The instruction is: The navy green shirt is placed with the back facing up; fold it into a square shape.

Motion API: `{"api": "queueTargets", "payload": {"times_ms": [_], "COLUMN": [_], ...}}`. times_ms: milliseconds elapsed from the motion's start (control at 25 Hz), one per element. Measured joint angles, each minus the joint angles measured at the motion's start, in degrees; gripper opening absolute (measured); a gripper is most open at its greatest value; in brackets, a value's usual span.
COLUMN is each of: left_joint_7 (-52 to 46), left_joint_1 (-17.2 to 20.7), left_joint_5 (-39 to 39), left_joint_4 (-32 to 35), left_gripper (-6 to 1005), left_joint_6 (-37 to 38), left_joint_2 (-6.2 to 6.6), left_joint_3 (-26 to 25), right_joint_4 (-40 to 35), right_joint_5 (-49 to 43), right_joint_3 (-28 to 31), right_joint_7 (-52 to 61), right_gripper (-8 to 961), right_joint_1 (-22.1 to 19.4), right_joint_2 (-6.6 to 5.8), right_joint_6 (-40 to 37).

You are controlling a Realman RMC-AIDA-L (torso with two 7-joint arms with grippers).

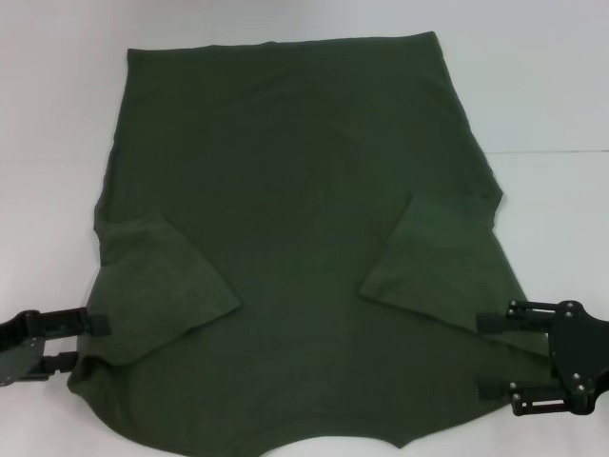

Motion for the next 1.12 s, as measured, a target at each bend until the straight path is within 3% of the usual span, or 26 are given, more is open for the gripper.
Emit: {"api": "queueTargets", "payload": {"times_ms": [1120], "left_joint_7": [-6.37], "left_joint_1": [2.28], "left_joint_5": [5.17], "left_joint_4": [4.4], "left_gripper": [879], "left_joint_6": [2.51], "left_joint_2": [0.39], "left_joint_3": [0.12], "right_joint_4": [0.0], "right_joint_5": [0.29], "right_joint_3": [0.02], "right_joint_7": [0.16], "right_gripper": [846], "right_joint_1": [-0.38], "right_joint_2": [0.17], "right_joint_6": [-0.55]}}
